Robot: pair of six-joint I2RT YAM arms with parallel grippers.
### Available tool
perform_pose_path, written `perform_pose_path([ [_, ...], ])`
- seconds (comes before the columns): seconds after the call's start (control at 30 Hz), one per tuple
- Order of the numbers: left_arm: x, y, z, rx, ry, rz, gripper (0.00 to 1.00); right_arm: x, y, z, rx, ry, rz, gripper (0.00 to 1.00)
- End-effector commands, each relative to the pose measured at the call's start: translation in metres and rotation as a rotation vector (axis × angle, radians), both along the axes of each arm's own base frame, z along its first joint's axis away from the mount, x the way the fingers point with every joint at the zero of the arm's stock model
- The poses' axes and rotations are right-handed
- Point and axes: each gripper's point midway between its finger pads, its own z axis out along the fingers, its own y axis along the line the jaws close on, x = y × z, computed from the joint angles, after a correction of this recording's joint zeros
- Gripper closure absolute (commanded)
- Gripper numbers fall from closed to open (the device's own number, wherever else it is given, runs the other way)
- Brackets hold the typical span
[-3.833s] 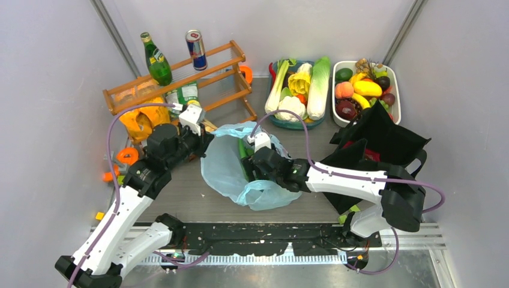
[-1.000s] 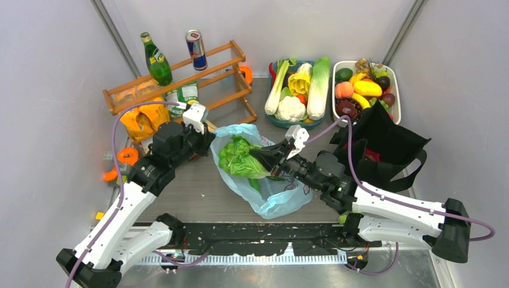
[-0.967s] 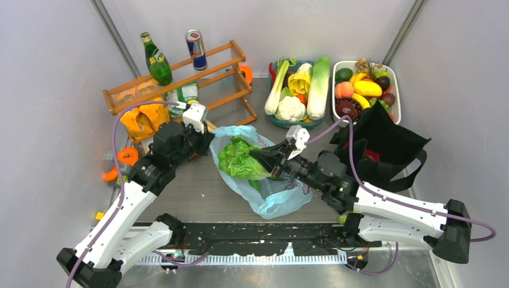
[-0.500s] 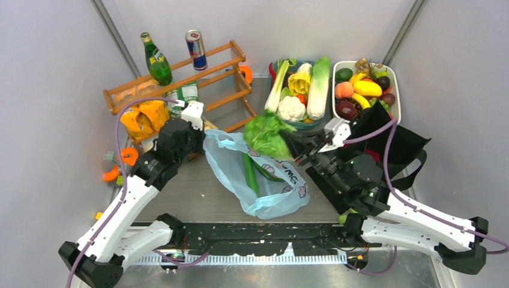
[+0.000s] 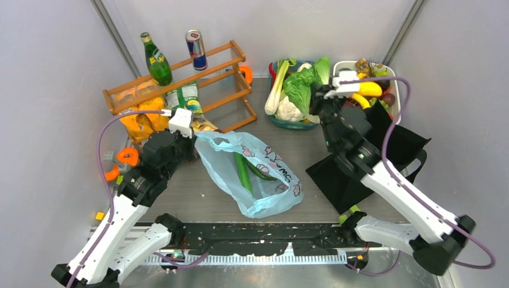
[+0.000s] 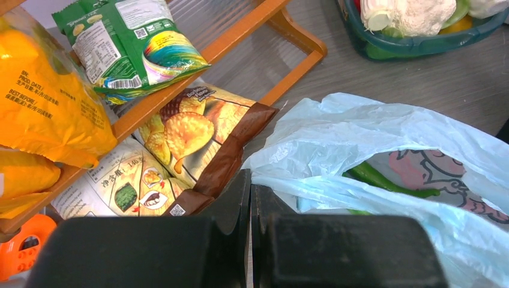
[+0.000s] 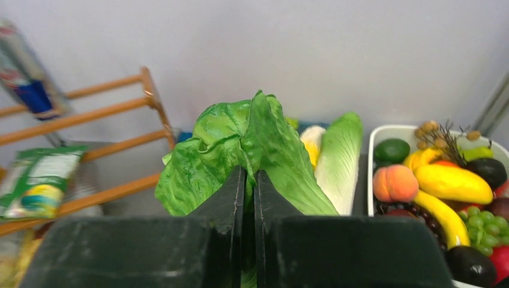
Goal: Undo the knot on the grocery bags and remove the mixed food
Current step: Place the fake vegetable in the bin.
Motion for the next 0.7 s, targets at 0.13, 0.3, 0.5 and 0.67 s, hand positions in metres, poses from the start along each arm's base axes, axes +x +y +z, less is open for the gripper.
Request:
perform_pose_path([
  [0.13,0.004,-0.009,-0.002,-0.013,-0.039,-0.047,1.00,0.088,0.010,-0.017,0.040,0.009,-0.085,0.95],
  [0.3,0.002,-0.011,-0.002,-0.019,-0.044,-0.064,1.00,0.145,0.018,-0.037,0.025,0.028,-0.161,0.95],
  [0.5,0.002,-0.010,-0.003,-0.012,-0.052,-0.062,1.00,0.206,0.020,-0.061,-0.005,0.058,-0.232,0.95],
  [0.67,0.002,-0.014,-0.006,-0.017,-0.039,-0.080,1.00,0.250,0.013,-0.092,-0.026,0.102,-0.311,0.95],
])
